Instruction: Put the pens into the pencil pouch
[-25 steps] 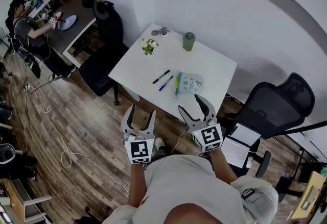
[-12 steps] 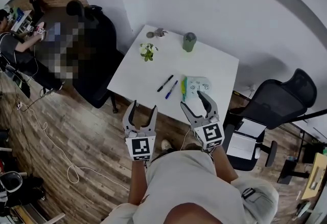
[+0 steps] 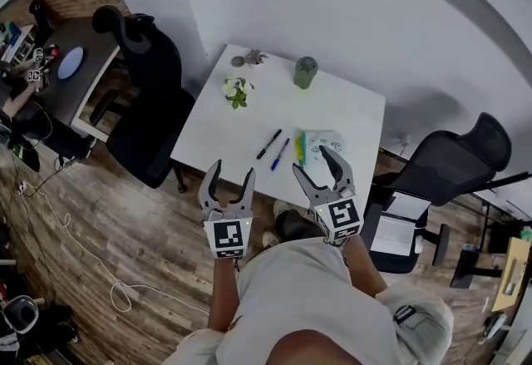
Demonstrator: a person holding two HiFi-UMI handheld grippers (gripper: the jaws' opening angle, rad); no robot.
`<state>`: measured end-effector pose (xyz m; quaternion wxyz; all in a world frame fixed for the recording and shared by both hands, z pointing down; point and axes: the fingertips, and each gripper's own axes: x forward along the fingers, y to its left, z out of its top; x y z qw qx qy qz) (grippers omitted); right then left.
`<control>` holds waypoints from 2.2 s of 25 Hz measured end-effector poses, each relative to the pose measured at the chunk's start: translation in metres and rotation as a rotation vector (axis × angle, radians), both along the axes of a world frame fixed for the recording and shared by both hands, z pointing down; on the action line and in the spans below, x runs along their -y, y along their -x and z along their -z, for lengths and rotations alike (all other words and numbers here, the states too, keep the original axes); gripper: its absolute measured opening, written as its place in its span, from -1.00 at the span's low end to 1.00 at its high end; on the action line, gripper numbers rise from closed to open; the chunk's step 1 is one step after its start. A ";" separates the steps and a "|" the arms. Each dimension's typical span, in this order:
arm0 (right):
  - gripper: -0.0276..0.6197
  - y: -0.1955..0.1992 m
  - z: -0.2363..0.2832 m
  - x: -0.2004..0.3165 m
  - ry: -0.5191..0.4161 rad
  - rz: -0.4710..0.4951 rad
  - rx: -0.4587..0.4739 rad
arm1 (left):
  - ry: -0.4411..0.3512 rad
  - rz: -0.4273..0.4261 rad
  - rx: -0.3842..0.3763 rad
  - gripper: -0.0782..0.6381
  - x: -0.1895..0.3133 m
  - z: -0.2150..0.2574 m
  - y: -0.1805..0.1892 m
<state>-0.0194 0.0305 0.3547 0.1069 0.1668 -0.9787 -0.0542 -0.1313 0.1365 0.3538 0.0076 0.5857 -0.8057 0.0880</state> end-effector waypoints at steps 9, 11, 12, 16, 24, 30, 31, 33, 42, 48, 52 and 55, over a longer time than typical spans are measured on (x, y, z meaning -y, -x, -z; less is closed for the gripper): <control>0.03 0.034 -0.011 0.038 0.020 -0.010 0.000 | 0.021 -0.034 0.010 0.07 0.040 -0.004 0.029; 0.04 0.044 -0.012 0.051 0.029 -0.010 0.000 | 0.031 -0.035 0.011 0.07 0.051 -0.005 0.038; 0.05 0.048 -0.012 0.057 0.033 -0.011 0.001 | 0.036 -0.034 0.012 0.07 0.057 -0.005 0.043; 0.06 0.065 -0.014 0.083 0.045 -0.014 0.001 | 0.060 -0.035 0.010 0.07 0.081 -0.008 0.060; 0.06 0.078 -0.024 0.126 0.082 -0.021 -0.016 | 0.114 -0.066 0.011 0.07 0.131 -0.019 0.075; 0.00 0.083 -0.048 0.140 0.124 -0.038 -0.048 | 0.176 -0.109 -0.013 0.04 0.154 -0.044 0.078; -0.01 0.082 -0.053 0.141 0.134 -0.051 -0.055 | 0.190 -0.122 -0.020 0.04 0.156 -0.051 0.078; -0.01 0.081 -0.064 0.143 0.151 -0.077 -0.070 | 0.216 -0.152 -0.036 0.04 0.161 -0.065 0.078; -0.06 0.064 -0.110 0.139 0.210 -0.245 -0.154 | 0.304 -0.350 -0.086 0.01 0.176 -0.121 0.072; -0.08 0.064 -0.140 0.123 0.254 -0.318 -0.201 | 0.358 -0.455 -0.115 -0.04 0.178 -0.154 0.070; -0.11 0.064 -0.158 0.113 0.276 -0.360 -0.233 | 0.396 -0.515 -0.141 -0.07 0.175 -0.177 0.064; -0.13 0.064 -0.173 0.106 0.296 -0.383 -0.255 | 0.425 -0.557 -0.157 -0.08 0.174 -0.193 0.060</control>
